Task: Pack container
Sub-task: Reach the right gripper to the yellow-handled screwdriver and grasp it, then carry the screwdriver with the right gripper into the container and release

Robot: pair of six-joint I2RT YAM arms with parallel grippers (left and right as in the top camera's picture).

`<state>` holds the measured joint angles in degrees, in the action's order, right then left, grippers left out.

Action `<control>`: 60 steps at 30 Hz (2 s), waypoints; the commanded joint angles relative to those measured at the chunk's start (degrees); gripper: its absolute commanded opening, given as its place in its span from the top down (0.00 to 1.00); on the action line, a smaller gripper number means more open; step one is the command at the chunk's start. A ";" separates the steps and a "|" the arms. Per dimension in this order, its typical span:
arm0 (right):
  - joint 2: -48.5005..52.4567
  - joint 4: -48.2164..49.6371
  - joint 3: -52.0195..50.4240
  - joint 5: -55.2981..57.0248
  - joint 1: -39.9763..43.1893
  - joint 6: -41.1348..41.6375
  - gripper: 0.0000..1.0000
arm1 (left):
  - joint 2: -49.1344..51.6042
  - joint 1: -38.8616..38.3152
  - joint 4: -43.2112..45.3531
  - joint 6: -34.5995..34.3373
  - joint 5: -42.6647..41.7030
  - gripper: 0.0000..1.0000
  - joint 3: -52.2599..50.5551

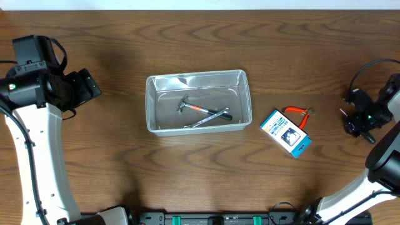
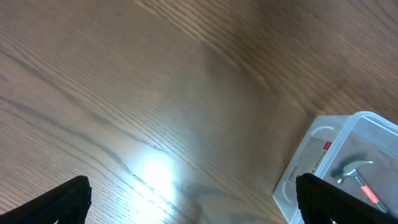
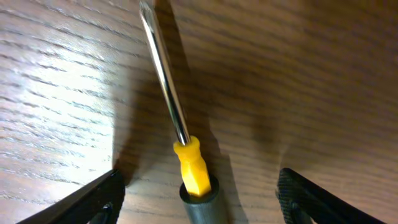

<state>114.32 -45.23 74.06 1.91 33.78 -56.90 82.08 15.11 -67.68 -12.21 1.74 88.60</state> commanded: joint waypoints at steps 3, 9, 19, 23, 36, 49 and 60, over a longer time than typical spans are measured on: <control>3.23 0.02 -0.74 -0.66 -0.28 0.31 0.33 | 0.28 -0.07 -0.22 -0.57 0.26 0.02 0.46; 3.23 -0.48 -0.74 0.85 0.76 0.31 0.43 | 0.28 -0.07 -0.24 -0.55 0.26 0.02 0.46; 3.23 -0.35 -0.74 5.55 4.13 0.74 0.49 | 0.28 -0.07 -0.31 -0.55 0.26 0.02 0.46; 3.23 -0.26 -0.74 5.42 4.63 0.74 0.62 | 0.28 -0.07 -0.44 -0.55 0.26 0.02 0.46; 3.23 -0.11 -0.74 3.41 4.37 0.74 0.90 | 0.28 -0.07 -0.44 -0.55 0.26 0.02 0.46; -4.04 -1.42 8.81 -2.99 -4.83 17.29 0.99 | 0.28 -0.07 -0.42 -0.52 0.26 0.02 0.46; -9.44 -17.90 31.21 -7.69 -33.07 24.90 0.99 | 0.28 -0.02 -0.46 -0.48 0.87 0.02 0.46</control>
<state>105.47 -61.54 102.43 -2.50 8.19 -34.37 82.08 15.11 -67.77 -12.23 1.74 88.60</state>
